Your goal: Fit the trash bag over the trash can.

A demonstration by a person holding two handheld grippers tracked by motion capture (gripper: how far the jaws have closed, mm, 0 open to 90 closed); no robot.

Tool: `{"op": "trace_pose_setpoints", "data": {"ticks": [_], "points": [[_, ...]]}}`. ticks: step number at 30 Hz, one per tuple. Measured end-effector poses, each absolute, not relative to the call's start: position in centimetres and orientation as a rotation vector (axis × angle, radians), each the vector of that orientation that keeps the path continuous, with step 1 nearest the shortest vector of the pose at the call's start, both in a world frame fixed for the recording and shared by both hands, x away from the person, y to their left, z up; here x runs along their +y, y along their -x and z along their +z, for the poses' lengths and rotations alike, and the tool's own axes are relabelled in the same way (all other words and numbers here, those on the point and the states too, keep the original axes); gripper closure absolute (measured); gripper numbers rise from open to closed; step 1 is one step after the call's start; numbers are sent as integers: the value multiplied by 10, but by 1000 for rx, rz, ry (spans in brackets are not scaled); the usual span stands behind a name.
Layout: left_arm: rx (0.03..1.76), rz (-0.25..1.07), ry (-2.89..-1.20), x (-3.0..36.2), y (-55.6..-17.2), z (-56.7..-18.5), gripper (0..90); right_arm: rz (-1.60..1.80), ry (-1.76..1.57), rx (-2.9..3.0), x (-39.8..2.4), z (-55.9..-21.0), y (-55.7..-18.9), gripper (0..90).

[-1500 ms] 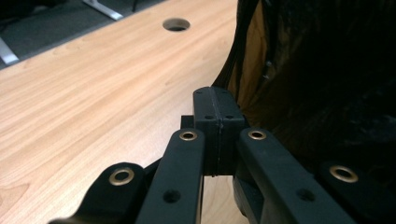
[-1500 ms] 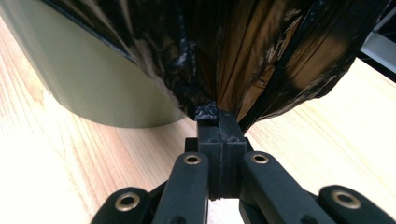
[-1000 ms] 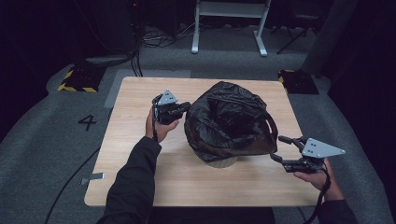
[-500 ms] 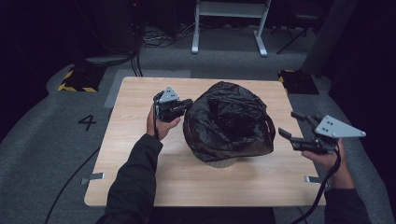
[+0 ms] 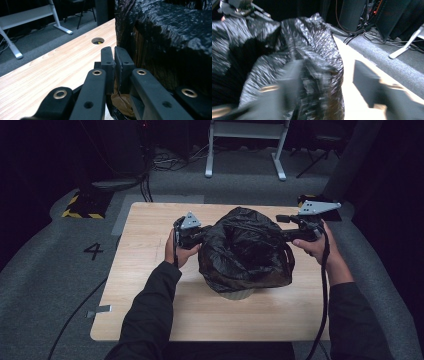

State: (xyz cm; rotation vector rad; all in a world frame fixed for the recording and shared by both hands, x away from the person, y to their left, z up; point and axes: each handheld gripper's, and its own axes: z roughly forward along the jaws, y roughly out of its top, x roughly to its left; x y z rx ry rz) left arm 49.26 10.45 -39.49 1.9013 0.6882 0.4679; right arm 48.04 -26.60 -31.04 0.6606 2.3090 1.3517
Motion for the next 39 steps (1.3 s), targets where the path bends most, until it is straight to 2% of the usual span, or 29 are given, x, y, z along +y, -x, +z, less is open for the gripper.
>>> {"op": "trace_pose_setpoints", "data": {"ticks": [3, 5, 16, 30, 31, 33, 34, 35, 39], "points": [[685, 461, -1912, 102, -495, -396, 883, 1310, -639, 2279, -267, -314, -482, 838], [687, 464, -1920, 100, -496, -396, 889, 1316, -634, 2253, -268, -316, -483, 900], [738, 447, -1986, 94, -511, -410, 898, 1278, -839, 2177, -274, -355, -507, 900], [829, 395, -2067, 108, -510, -448, 896, 1229, -1088, 2269, -293, -433, -522, 900], [842, 389, -2059, 111, -509, -451, 871, 1225, -1092, 2273, -294, -438, -521, 900], [893, 383, -2037, 120, -508, -453, 764, 1193, -1100, 2297, -295, -444, -520, 900], [922, 395, -2023, 127, -505, -452, 697, 1172, -1106, 2304, -295, -446, -519, 900], [940, 403, -2017, 131, -504, -451, 588, 1150, -1128, 2304, -295, -446, -519, 900], [970, 447, -1972, 156, -489, -438, 342, 1140, -1112, 2249, -300, -435, -513, 721]]}}
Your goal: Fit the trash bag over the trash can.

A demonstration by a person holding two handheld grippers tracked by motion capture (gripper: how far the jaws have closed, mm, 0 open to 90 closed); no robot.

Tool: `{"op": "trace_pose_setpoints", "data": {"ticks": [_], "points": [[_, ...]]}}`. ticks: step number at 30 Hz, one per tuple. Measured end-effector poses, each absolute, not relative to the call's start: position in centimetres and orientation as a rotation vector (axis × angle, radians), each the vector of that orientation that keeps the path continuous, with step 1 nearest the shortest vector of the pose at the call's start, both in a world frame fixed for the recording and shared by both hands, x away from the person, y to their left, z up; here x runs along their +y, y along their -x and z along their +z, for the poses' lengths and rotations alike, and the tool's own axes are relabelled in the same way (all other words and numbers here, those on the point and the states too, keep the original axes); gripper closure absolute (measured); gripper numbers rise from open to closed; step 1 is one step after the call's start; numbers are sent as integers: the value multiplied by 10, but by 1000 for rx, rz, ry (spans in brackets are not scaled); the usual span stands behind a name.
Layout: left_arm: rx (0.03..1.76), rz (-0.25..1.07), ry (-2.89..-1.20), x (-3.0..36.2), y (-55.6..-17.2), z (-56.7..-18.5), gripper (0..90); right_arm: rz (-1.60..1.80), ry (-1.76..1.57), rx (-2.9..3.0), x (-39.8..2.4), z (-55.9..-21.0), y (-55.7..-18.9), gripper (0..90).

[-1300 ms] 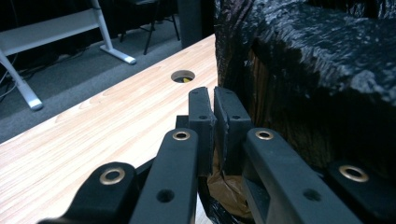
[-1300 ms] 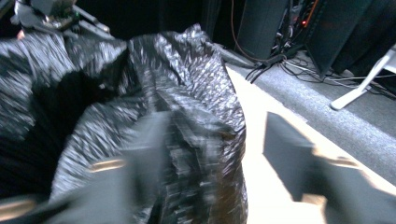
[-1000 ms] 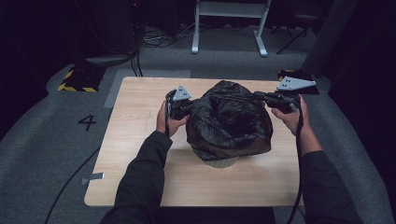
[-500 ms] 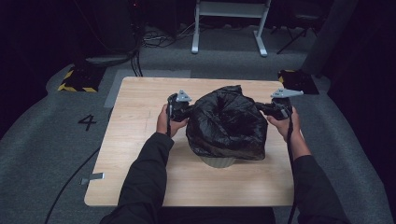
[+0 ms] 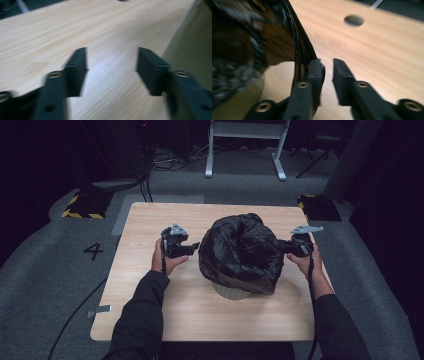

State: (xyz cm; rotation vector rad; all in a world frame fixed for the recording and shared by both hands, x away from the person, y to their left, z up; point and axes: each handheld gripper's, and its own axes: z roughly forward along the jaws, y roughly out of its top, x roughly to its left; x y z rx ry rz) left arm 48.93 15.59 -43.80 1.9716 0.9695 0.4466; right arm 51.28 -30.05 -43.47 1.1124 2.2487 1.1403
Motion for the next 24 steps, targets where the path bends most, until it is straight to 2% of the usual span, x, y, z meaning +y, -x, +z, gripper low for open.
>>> {"op": "trace_pose_setpoints", "data": {"ticks": [2, 3, 5, 6, 10, 13, 16, 20, 22, 24], "points": [[962, 479, -1950, 166, -479, -428, 317, 1147, -1112, 2201, -305, -424, -508, 606], [965, 489, -1934, 171, -474, -424, 293, 1168, -1114, 2190, -308, -419, -505, 596], [939, 497, -1940, 181, -465, -416, 318, 1216, -1064, 2169, -314, -405, -496, 544], [928, 521, -1945, 185, -460, -413, 302, 1216, -1059, 2151, -315, -400, -493, 511], [848, 545, -1961, 190, -436, -404, 201, 1335, -984, 2091, -322, -370, -477, 468], [726, 525, -1984, 178, -414, -401, 162, 1410, -916, 2066, -319, -347, -465, 427], [622, 519, -2041, 160, -396, -405, 162, 1456, -841, 2071, -308, -327, -454, 370], [533, 470, -2050, 141, -381, -414, 179, 1484, -710, 2104, -286, -309, -440, 352], [466, 471, -2054, 132, -375, -415, 225, 1505, -651, 2136, -272, -303, -435, 343], [420, 482, -2067, 125, -372, -415, 348, 1477, -592, 2180, -257, -299, -431, 342]]}}
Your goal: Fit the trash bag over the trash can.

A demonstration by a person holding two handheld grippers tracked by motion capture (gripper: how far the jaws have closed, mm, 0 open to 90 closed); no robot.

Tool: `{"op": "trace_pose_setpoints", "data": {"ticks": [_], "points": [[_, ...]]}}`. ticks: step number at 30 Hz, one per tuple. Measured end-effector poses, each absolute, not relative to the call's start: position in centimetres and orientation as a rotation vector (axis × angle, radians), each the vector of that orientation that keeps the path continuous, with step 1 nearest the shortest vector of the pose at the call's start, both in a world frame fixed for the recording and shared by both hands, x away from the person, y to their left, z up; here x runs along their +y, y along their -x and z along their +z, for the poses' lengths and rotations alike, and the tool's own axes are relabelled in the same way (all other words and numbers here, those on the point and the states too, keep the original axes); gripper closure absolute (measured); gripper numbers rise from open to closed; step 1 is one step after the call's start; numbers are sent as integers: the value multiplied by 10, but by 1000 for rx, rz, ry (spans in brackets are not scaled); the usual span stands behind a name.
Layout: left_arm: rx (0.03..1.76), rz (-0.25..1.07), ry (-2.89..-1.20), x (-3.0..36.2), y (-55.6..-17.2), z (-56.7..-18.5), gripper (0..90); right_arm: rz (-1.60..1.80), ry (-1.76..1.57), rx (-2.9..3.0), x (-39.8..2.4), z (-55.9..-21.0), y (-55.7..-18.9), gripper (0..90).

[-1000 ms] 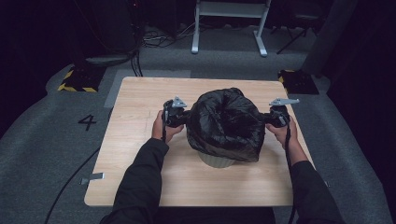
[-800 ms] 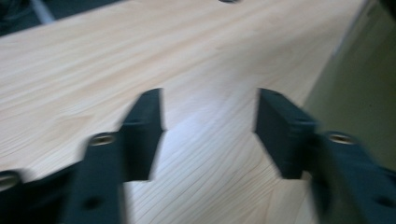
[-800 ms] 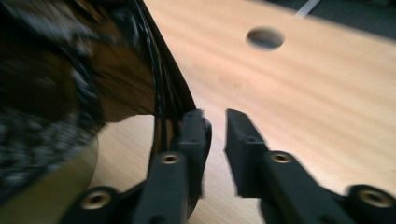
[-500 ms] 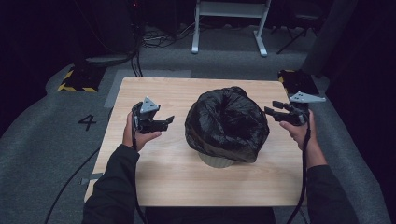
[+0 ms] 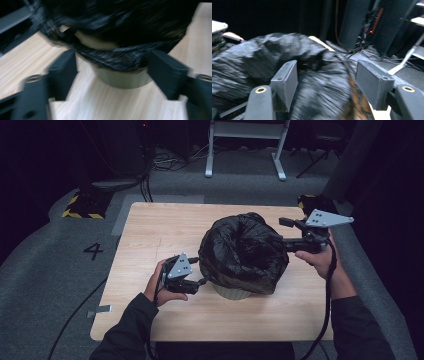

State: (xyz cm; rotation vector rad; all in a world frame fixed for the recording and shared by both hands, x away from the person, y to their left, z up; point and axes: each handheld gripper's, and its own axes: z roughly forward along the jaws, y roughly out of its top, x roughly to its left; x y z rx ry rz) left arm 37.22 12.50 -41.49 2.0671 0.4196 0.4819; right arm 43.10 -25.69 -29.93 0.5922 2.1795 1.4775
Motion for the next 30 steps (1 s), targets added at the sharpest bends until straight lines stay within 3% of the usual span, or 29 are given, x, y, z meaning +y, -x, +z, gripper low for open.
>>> {"op": "trace_pose_setpoints", "data": {"ticks": [3, 8, 21, 22, 23, 25, 28, 30], "points": [[391, 515, -2064, 119, -372, -414, 467, 1456, -517, 2237, -238, -297, -427, 342], [346, 551, -2094, 115, -374, -417, 864, 1390, -456, 2311, -217, -302, -428, 356], [392, 447, -2260, 108, -387, -458, 898, 1322, -433, 2379, -206, -313, -435, 360], [402, 447, -2254, 109, -387, -459, 874, 1315, -427, 2385, -205, -313, -436, 361], [440, 440, -2235, 109, -388, -461, 781, 1314, -417, 2392, -204, -314, -437, 361], [500, 423, -2199, 111, -388, -462, 473, 1326, -392, 2411, -203, -315, -437, 361], [560, 398, -2154, 119, -386, -464, 247, 1291, -348, 2435, -201, -316, -437, 350], [598, 368, -2137, 125, -385, -465, 180, 1266, -329, 2447, -199, -316, -435, 354]]}}
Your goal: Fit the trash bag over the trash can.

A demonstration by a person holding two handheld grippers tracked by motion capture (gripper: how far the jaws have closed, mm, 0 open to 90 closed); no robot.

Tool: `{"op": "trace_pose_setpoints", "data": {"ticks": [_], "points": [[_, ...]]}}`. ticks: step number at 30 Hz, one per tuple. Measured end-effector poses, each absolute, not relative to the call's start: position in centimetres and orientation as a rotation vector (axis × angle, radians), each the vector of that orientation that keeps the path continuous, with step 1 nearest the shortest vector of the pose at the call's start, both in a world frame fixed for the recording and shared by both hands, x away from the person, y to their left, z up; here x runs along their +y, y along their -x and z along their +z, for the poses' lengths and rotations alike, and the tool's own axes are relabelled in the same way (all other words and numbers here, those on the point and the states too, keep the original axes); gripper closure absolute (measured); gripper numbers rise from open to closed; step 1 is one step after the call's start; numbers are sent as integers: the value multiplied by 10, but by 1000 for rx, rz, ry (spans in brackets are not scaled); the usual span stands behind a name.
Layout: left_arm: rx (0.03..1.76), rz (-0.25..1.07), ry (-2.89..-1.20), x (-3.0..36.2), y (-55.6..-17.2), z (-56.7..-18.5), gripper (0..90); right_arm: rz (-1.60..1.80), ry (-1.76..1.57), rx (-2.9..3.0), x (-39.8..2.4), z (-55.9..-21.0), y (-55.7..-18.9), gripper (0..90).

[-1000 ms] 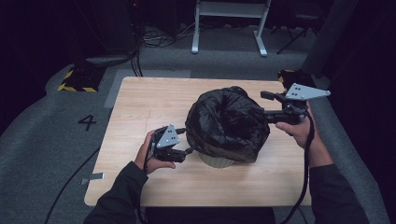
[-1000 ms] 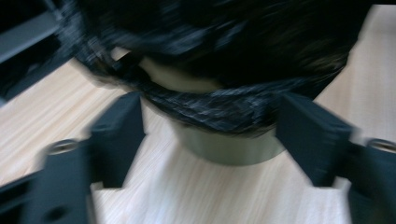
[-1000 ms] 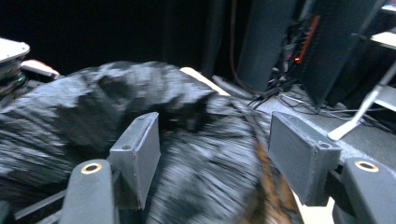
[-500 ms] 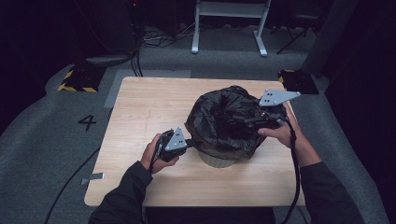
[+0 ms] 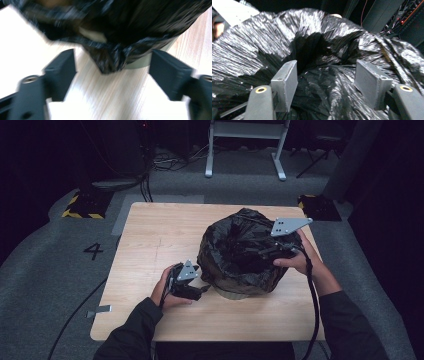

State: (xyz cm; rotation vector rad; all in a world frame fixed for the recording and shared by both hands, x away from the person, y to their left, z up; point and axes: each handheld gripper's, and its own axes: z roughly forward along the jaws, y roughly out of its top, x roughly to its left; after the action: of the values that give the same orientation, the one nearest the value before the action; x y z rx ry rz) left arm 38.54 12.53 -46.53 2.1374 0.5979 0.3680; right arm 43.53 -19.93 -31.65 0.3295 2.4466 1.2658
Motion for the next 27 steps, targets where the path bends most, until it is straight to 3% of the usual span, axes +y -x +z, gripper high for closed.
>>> {"op": "trace_pose_setpoints", "data": {"ticks": [15, 27], "points": [[699, 336, -2298, 157, -353, -494, 187, 1004, -303, 2649, -183, -329, -448, 401], [754, 269, -2289, 177, -352, -503, 155, 678, -323, 2819, -167, -335, -461, 289]]}}
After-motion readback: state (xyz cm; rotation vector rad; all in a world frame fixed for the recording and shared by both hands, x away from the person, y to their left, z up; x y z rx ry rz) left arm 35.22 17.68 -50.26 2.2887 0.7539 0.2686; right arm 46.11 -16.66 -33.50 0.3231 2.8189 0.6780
